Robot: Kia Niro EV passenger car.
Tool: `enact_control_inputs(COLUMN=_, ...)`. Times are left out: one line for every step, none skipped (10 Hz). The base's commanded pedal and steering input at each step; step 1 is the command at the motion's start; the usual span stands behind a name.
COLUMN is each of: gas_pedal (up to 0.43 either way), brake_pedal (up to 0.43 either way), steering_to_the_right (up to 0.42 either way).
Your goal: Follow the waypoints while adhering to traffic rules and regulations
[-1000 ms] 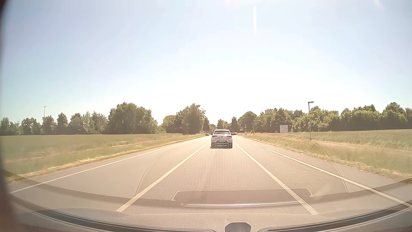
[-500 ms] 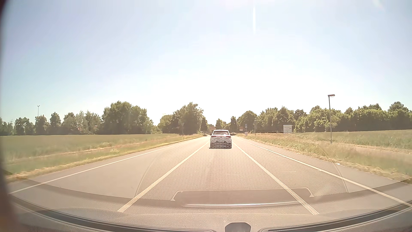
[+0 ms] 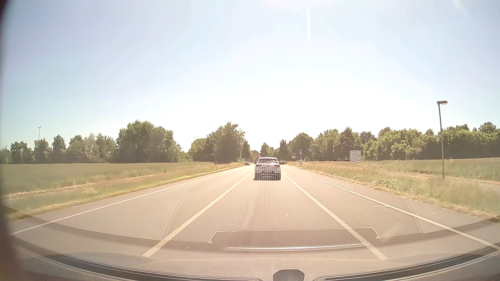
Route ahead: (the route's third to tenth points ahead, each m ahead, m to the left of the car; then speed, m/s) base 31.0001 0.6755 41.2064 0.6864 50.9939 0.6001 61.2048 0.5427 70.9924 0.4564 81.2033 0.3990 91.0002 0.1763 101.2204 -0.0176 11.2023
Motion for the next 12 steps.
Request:
enact_control_inputs(gas_pedal=0.02, brake_pedal=0.03, steering_to_the_right=0.001)
enact_control_inputs(gas_pedal=0.008, brake_pedal=0.024, steering_to_the_right=0.001)
enact_control_inputs(gas_pedal=0.0, brake_pedal=0.03, steering_to_the_right=0.001)
enact_control_inputs(gas_pedal=0.0, brake_pedal=0.03, steering_to_the_right=0.001)
enact_control_inputs(gas_pedal=0.0, brake_pedal=0.024, steering_to_the_right=0.001)
enact_control_inputs(gas_pedal=0.0, brake_pedal=0.024, steering_to_the_right=0.001)
enact_control_inputs(gas_pedal=0.0, brake_pedal=0.03, steering_to_the_right=0.001)
enact_control_inputs(gas_pedal=0.0, brake_pedal=0.03, steering_to_the_right=0.001)
enact_control_inputs(gas_pedal=0.0, brake_pedal=0.03, steering_to_the_right=-0.001)
enact_control_inputs(gas_pedal=0.0, brake_pedal=0.03, steering_to_the_right=-0.003)
enact_control_inputs(gas_pedal=0.0, brake_pedal=0.03, steering_to_the_right=-0.004)
enact_control_inputs(gas_pedal=0.0, brake_pedal=0.03, steering_to_the_right=-0.004)
